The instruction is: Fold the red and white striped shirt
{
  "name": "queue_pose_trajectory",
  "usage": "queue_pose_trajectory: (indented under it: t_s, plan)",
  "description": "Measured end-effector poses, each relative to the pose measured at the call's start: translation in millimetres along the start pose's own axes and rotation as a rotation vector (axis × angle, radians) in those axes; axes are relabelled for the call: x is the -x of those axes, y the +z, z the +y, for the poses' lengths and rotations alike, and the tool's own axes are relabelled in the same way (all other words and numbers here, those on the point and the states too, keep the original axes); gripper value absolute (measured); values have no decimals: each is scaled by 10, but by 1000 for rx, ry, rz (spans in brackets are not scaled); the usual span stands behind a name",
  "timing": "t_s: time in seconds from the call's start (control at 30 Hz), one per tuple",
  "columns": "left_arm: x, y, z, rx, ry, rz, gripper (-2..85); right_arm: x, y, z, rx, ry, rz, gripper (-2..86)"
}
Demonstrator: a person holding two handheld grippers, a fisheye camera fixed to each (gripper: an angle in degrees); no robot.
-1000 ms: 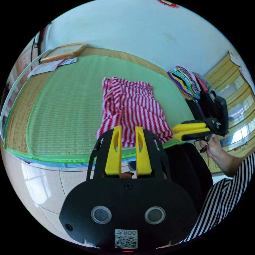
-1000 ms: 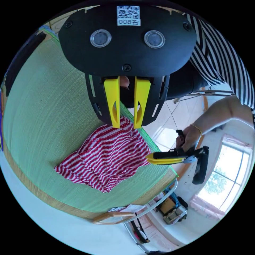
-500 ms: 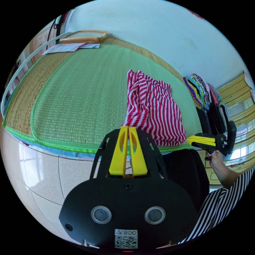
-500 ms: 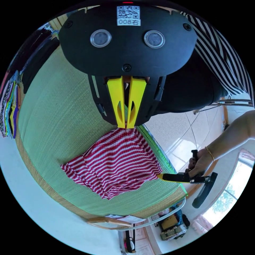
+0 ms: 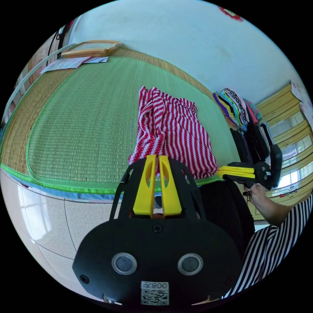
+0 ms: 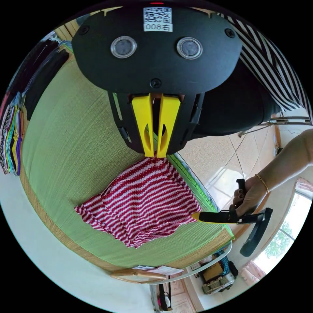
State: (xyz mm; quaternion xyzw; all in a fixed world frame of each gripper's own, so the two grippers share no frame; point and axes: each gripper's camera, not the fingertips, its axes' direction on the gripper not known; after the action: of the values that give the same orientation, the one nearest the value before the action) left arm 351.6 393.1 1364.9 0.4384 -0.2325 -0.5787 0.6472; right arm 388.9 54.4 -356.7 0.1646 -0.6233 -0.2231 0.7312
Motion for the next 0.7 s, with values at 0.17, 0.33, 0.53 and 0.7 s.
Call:
queue_pose_trajectory:
  t_s: [0.17, 0.33, 0.53, 0.7]
  plan:
    - [-26, 112, 98, 60, 19, -17, 4, 69, -201, 213, 8, -90, 60, 7]
    - [-120, 148, 222, 55, 2, -7, 2, 71, -235, 354, 13, -112, 44, 4]
    - [-194, 172, 357, 67, -33, -4, 4, 190, -95, 376, 45, -164, 86, 3]
    - [-419, 140, 482, 55, -14, -6, 17, 138, 5, 461, 29, -133, 48, 3]
